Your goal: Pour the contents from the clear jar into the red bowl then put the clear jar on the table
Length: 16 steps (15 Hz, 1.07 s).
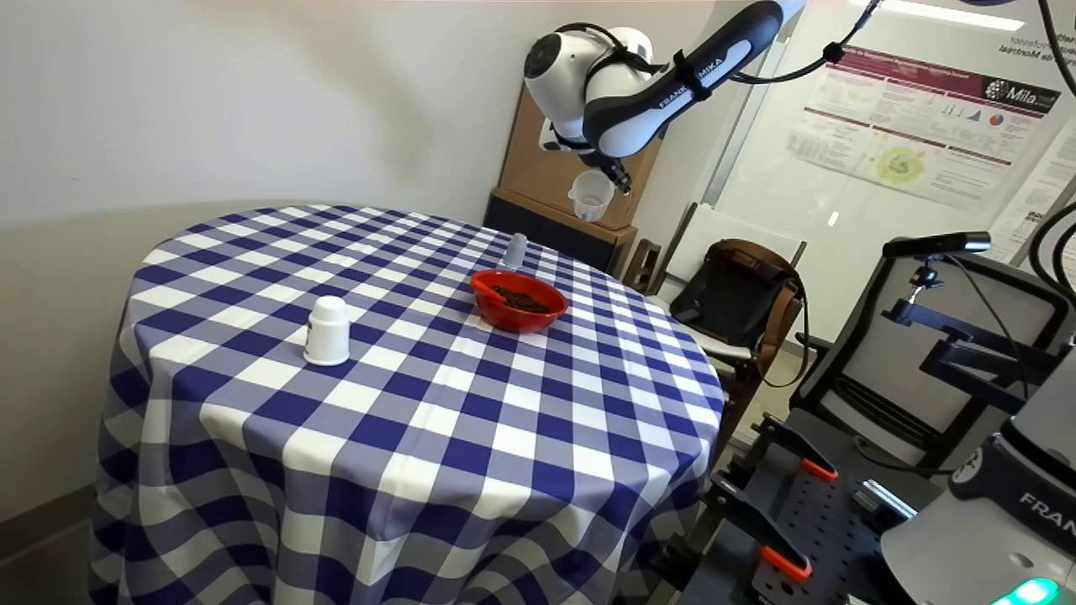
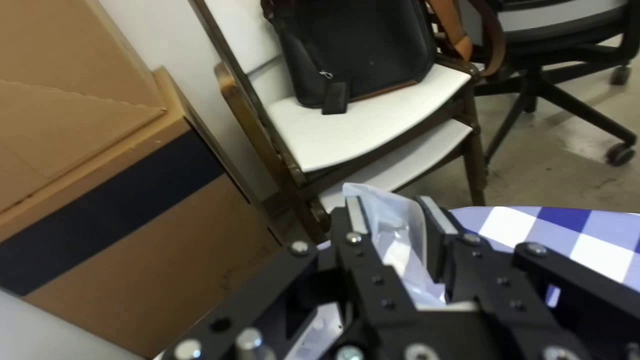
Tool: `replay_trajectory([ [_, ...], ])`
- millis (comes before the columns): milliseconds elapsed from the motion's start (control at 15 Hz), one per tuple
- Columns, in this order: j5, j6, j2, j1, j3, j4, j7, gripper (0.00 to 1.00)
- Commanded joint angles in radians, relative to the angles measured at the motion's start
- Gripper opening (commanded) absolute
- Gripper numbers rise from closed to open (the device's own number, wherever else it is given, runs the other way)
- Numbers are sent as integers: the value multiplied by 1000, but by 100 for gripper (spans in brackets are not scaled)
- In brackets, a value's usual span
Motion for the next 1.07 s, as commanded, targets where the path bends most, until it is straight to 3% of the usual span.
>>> replay_trajectory([
  [0,176,-3,49,-28,-13,103,-242,11],
  [400,448,-89,114,-45,-23,189,-562,11],
  [1000,811,-431,306,-46,-56,386,-749,11],
])
